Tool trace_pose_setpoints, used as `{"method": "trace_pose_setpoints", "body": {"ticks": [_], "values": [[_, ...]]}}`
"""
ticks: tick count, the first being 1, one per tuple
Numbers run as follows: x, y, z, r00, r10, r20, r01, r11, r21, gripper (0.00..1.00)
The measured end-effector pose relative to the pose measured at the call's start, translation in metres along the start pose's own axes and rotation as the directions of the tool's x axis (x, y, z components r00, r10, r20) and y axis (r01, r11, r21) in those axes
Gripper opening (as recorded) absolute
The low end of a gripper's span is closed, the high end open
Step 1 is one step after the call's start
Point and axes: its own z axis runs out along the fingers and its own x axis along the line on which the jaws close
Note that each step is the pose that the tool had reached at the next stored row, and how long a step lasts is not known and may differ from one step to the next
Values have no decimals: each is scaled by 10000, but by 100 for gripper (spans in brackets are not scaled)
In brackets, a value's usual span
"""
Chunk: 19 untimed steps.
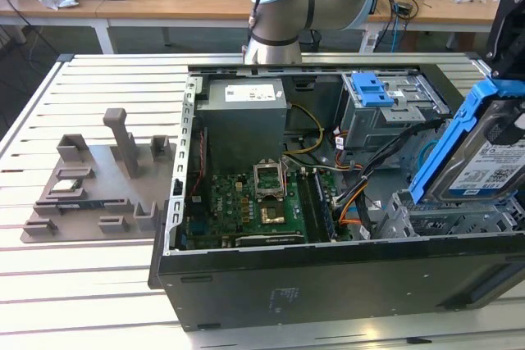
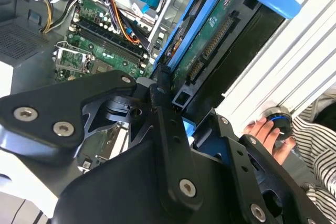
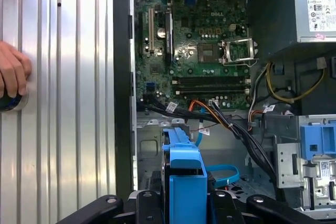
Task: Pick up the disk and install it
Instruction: 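Insert the disk into the insertion slot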
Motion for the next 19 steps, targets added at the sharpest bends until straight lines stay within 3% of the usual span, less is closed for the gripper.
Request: {"method": "trace_pose_setpoints", "body": {"ticks": [19], "values": [[-77, 4, 131, 10000, 45, -13, -45, 10000, 2, 37]]}}
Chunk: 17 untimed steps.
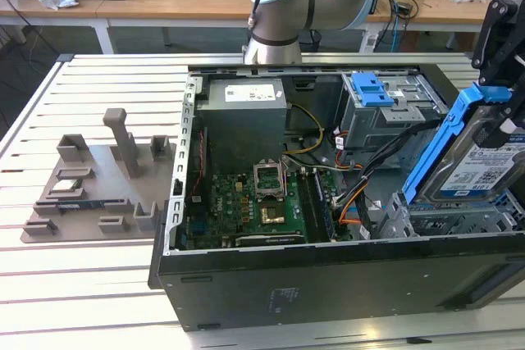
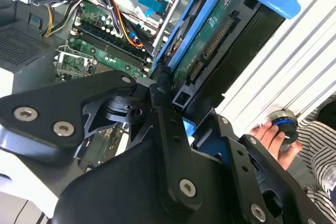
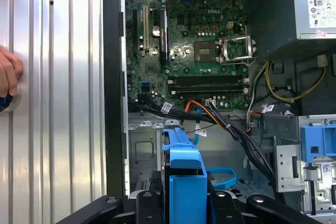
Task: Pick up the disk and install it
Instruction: 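Insert the disk into the insertion slot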
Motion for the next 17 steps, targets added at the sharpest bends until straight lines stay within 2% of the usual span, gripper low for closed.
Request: {"method": "trace_pose_setpoints", "body": {"ticks": [13, 17], "values": [[3, 3, 112, 10000, 1, -1, -1, 10000, 0, 37], [6, 0, 191, 10000, 0, -1, 0, 10000, 0, 37]]}}
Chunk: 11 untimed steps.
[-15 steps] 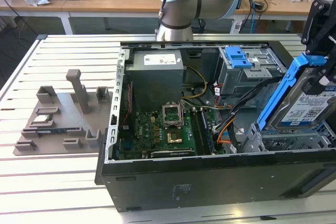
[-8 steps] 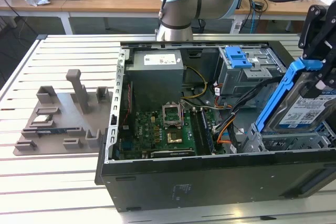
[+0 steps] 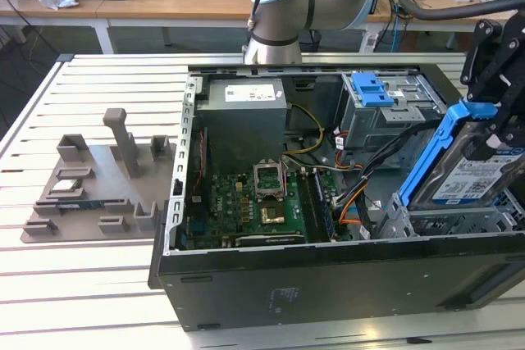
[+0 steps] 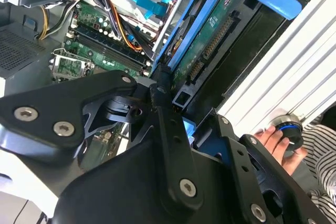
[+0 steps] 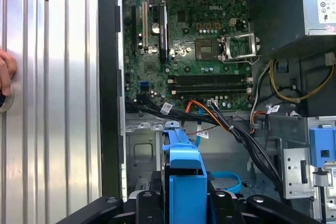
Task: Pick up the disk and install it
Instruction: 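Insert the disk into the insertion slot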
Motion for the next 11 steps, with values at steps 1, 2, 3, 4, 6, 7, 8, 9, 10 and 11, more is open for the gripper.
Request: {"method": "trace_pose_setpoints", "body": {"ticks": [1, 2, 3, 4, 6, 7, 8, 9, 10, 11], "values": [[1, -2, 23, 10000, 0, 1, 0, 10000, 0, 37], [1, -3, 41, 10000, 0, 1, 0, 10000, -1, 37], [2, -5, 74, 10000, 0, 1, 0, 10000, 0, 37], [3, -7, 99, 10000, 0, 2, 0, 10000, -1, 37], [4, -9, 147, 10000, 1, -1, -1, 10000, -1, 37], [5, -11, 165, 10000, 0, 0, 0, 10000, 0, 37], [6, -13, 196, 10000, 0, 1, 0, 10000, -1, 37], [7, -15, 231, 10000, 0, 0, 0, 10000, -1, 37], [7, -16, 245, 10000, 0, -1, 0, 10000, -1, 37], [7, -16, 247, 10000, 0, -1, 0, 10000, 0, 37]]}}
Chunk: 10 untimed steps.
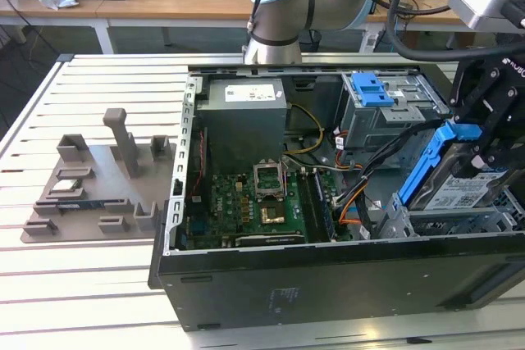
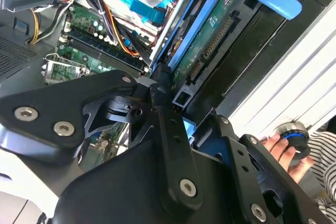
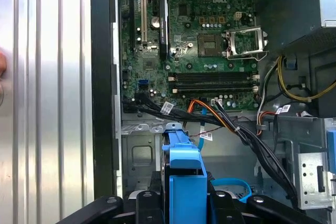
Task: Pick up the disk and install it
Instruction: 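Insert the disk into the insertion slot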
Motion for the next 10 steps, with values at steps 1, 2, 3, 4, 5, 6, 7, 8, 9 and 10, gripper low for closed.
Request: {"method": "trace_pose_setpoints", "body": {"ticks": [1, 2, 3, 4, 5, 6, 7, 8, 9, 10], "values": [[0, 0, 0, 10000, 0, -1, 0, 10000, 0, 37], [0, 0, 1, 10000, 0, 0, 0, 10000, 0, 37], [0, 0, 2, 10000, 0, 1, 0, 10000, 0, 37], [0, 0, 2, 10000, 0, 1, 0, 10000, 0, 37], [0, 0, 2, 10000, 0, 1, 0, 10000, -1, 37], [0, 0, 2, 10000, 1, 1, -1, 10000, -1, 37], [1, 0, 2, 10000, 0, 0, 0, 10000, -1, 38], [0, 0, 2, 10000, 1, -1, -1, 10000, 0, 44], [0, 0, 2, 10000, 0, 0, 0, 10000, -1, 44], [0, 0, 4, 10000, 0, 2, 0, 10000, -1, 50]]}}
